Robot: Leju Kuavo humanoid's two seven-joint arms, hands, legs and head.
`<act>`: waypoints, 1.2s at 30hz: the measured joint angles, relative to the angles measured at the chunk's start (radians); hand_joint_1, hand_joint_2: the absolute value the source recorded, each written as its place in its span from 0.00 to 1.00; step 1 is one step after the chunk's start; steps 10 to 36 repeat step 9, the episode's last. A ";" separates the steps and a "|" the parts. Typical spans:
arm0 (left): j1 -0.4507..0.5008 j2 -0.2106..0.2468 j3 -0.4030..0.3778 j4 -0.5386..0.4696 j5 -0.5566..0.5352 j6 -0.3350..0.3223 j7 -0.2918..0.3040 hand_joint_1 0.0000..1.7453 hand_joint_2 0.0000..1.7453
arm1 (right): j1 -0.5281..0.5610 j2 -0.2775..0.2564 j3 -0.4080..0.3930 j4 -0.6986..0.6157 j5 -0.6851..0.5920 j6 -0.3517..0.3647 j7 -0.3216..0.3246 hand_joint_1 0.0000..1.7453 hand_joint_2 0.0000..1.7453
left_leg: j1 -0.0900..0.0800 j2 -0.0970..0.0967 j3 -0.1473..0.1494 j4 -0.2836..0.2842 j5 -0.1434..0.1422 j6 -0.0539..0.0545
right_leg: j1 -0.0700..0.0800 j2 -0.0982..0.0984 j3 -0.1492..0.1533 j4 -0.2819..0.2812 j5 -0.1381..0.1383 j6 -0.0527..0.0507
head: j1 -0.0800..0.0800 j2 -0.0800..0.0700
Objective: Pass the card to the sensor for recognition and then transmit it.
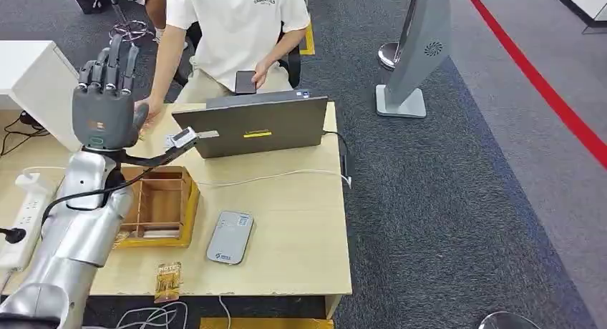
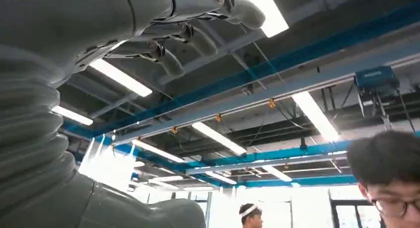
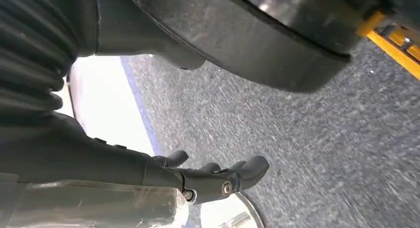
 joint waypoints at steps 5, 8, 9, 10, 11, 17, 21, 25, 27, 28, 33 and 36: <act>0.209 0.095 0.045 -0.261 0.095 0.015 -0.045 0.00 1.00 | 0.003 0.000 -0.014 0.000 -0.028 -0.006 0.003 0.00 1.00 | 0.000 0.003 0.001 -0.001 -0.002 -0.002 | 0.000 0.003 0.000 0.000 -0.002 0.000 | 0.000 0.000; 0.326 0.151 0.121 -0.378 0.154 0.019 -0.085 0.00 1.00 | 0.009 0.000 -0.025 0.000 -0.035 -0.010 0.004 0.00 1.00 | 0.001 0.002 0.000 -0.001 -0.002 -0.002 | 0.000 0.002 -0.002 0.000 -0.003 0.000 | -0.001 0.000; 0.351 0.162 0.137 -0.405 0.156 0.020 -0.091 0.00 1.00 | 0.009 0.000 -0.029 0.000 -0.035 -0.011 0.004 0.00 1.00 | 0.001 -0.001 0.000 -0.001 -0.002 -0.002 | 0.000 0.000 -0.001 0.000 -0.003 0.000 | -0.001 0.000; 0.351 0.162 0.137 -0.405 0.156 0.020 -0.091 0.00 1.00 | 0.009 0.000 -0.029 0.000 -0.035 -0.011 0.004 0.00 1.00 | 0.001 -0.001 0.000 -0.001 -0.002 -0.002 | 0.000 0.000 -0.001 0.000 -0.003 0.000 | -0.001 0.000; 0.351 0.162 0.137 -0.405 0.156 0.020 -0.091 0.00 1.00 | 0.009 0.000 -0.029 0.000 -0.035 -0.011 0.004 0.00 1.00 | 0.001 -0.001 0.000 -0.001 -0.002 -0.002 | 0.000 0.000 -0.001 0.000 -0.003 0.000 | -0.001 0.000; 0.351 0.162 0.137 -0.405 0.156 0.020 -0.091 0.00 1.00 | 0.009 0.000 -0.029 0.000 -0.035 -0.011 0.004 0.00 1.00 | 0.001 -0.001 0.000 -0.001 -0.002 -0.002 | 0.000 0.000 -0.001 0.000 -0.003 0.000 | -0.001 0.000; 0.351 0.162 0.137 -0.405 0.156 0.020 -0.091 0.00 1.00 | 0.009 0.000 -0.029 0.000 -0.035 -0.011 0.004 0.00 1.00 | 0.001 -0.001 0.000 -0.001 -0.002 -0.002 | 0.000 0.000 -0.001 0.000 -0.003 0.000 | -0.001 0.000; 0.351 0.162 0.137 -0.405 0.156 0.020 -0.091 0.00 1.00 | 0.009 0.000 -0.029 0.000 -0.035 -0.011 0.004 0.00 1.00 | 0.001 -0.001 0.000 -0.001 -0.002 -0.002 | 0.000 0.000 -0.001 0.000 -0.003 0.000 | -0.001 0.000; 0.351 0.162 0.137 -0.405 0.156 0.020 -0.091 0.00 1.00 | 0.009 0.000 -0.029 0.000 -0.035 -0.011 0.004 0.00 1.00 | 0.001 -0.001 0.000 -0.001 -0.002 -0.002 | 0.000 0.000 -0.001 0.000 -0.003 0.000 | -0.001 0.000; 0.351 0.162 0.137 -0.405 0.156 0.020 -0.091 0.00 1.00 | 0.009 0.000 -0.029 0.000 -0.035 -0.011 0.004 0.00 1.00 | 0.001 -0.001 0.000 -0.001 -0.002 -0.002 | 0.000 0.000 -0.001 0.000 -0.003 0.000 | -0.001 0.000; 0.351 0.162 0.137 -0.405 0.156 0.020 -0.091 0.00 1.00 | 0.009 0.000 -0.029 0.000 -0.035 -0.011 0.004 0.00 1.00 | 0.001 -0.001 0.000 -0.001 -0.002 -0.002 | 0.000 0.000 -0.001 0.000 -0.003 0.000 | -0.001 0.000; 0.351 0.162 0.137 -0.405 0.156 0.020 -0.091 0.00 1.00 | 0.009 0.000 -0.029 0.000 -0.035 -0.011 0.004 0.00 1.00 | 0.001 -0.001 0.000 -0.001 -0.002 -0.002 | 0.000 0.000 -0.001 0.000 -0.003 0.000 | -0.001 0.000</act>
